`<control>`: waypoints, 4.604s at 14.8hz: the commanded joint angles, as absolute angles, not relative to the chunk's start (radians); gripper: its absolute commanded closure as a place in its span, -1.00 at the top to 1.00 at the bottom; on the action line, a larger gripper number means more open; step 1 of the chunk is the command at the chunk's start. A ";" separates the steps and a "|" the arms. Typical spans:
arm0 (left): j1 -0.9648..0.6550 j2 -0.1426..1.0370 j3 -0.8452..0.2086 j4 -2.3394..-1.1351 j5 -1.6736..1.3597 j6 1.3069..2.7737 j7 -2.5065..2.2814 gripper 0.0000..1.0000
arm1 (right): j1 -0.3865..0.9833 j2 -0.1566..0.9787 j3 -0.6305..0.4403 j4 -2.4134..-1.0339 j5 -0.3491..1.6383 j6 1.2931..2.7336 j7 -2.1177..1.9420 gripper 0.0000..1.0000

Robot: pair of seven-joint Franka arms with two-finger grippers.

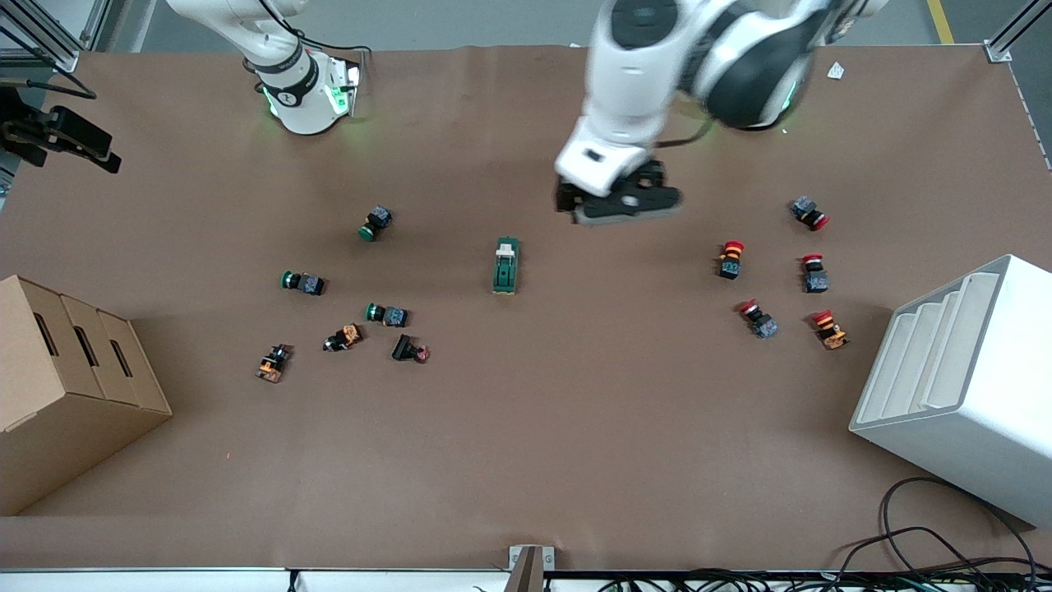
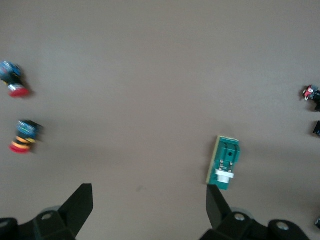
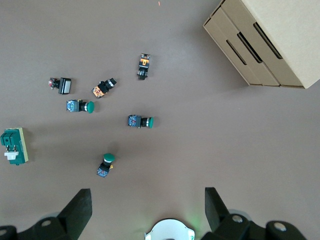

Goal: Close load switch with both arms

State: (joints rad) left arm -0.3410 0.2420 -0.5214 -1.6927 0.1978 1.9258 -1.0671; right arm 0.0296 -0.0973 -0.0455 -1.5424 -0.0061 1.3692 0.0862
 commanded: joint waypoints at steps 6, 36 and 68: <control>-0.645 0.504 -0.520 -1.697 0.567 2.068 -1.584 0.96 | 0.023 -0.055 -0.038 -1.545 0.014 1.371 0.080 1.00; -0.824 0.865 -0.506 -1.896 1.970 1.893 -2.586 0.94 | 0.350 0.121 -0.037 -1.739 0.098 1.718 0.797 1.00; -0.864 0.927 -0.456 -1.882 2.003 1.878 -2.588 0.99 | 0.910 0.574 -0.035 -1.950 0.156 2.660 1.537 1.00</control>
